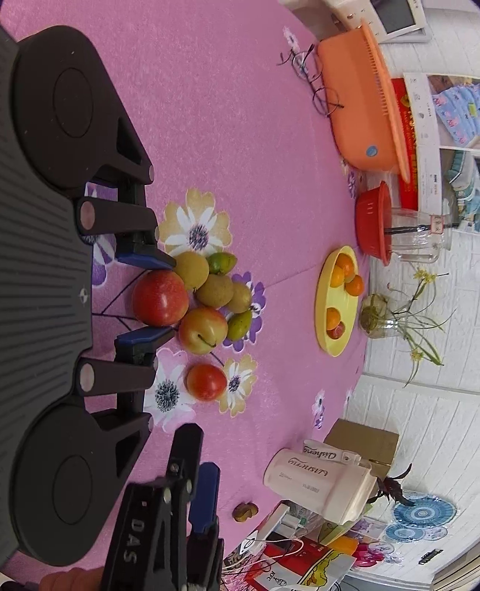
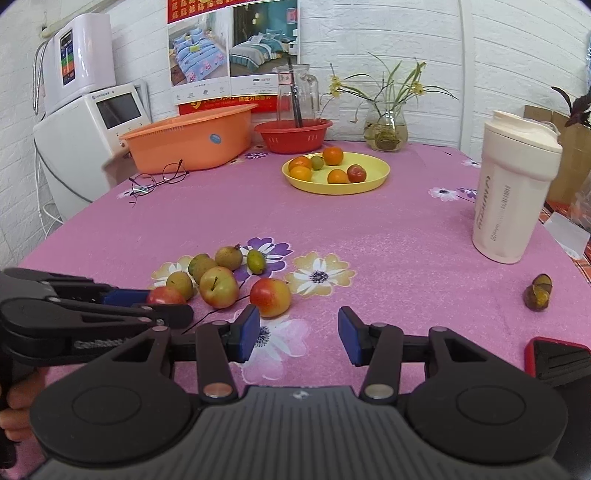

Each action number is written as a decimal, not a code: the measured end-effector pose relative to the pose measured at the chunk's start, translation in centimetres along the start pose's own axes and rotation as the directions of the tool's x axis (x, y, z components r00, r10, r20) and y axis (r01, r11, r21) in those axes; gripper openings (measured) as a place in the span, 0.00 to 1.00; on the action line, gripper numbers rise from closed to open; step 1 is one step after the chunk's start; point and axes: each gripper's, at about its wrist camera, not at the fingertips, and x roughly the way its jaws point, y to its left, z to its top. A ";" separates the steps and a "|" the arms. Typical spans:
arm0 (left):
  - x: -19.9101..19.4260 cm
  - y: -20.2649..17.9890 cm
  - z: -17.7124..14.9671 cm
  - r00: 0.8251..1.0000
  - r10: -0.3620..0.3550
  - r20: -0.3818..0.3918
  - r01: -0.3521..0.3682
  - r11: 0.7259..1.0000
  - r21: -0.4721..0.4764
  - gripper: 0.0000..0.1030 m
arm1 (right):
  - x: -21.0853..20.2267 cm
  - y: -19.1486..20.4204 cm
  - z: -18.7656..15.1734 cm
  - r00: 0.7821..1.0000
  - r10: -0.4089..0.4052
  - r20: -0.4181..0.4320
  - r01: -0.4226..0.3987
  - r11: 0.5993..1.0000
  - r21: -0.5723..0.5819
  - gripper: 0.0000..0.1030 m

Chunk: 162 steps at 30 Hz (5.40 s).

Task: Organize fruits
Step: 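Grasp a red plum with the left gripper while the right gripper grasps another red plum, then carry both red plums over the yellow plate, then lower both red plums onto the yellow plate and open both grippers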

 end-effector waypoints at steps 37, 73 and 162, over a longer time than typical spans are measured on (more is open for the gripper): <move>-2.7 2.5 4.0 0.989 0.043 0.145 -0.046 0.999 0.015 0.30 | 2.8 0.7 2.1 1.000 -0.021 -0.021 0.019 0.995 -0.097 0.71; 4.7 0.6 14.1 0.976 0.018 0.217 -0.039 0.995 0.096 0.30 | 5.0 -4.8 12.0 0.991 -0.068 0.115 0.069 0.998 -0.002 0.71; 16.6 2.1 21.5 0.982 0.031 0.188 -0.048 0.995 0.088 0.39 | 17.5 -9.9 17.1 0.986 -0.167 0.018 0.160 0.967 0.196 0.71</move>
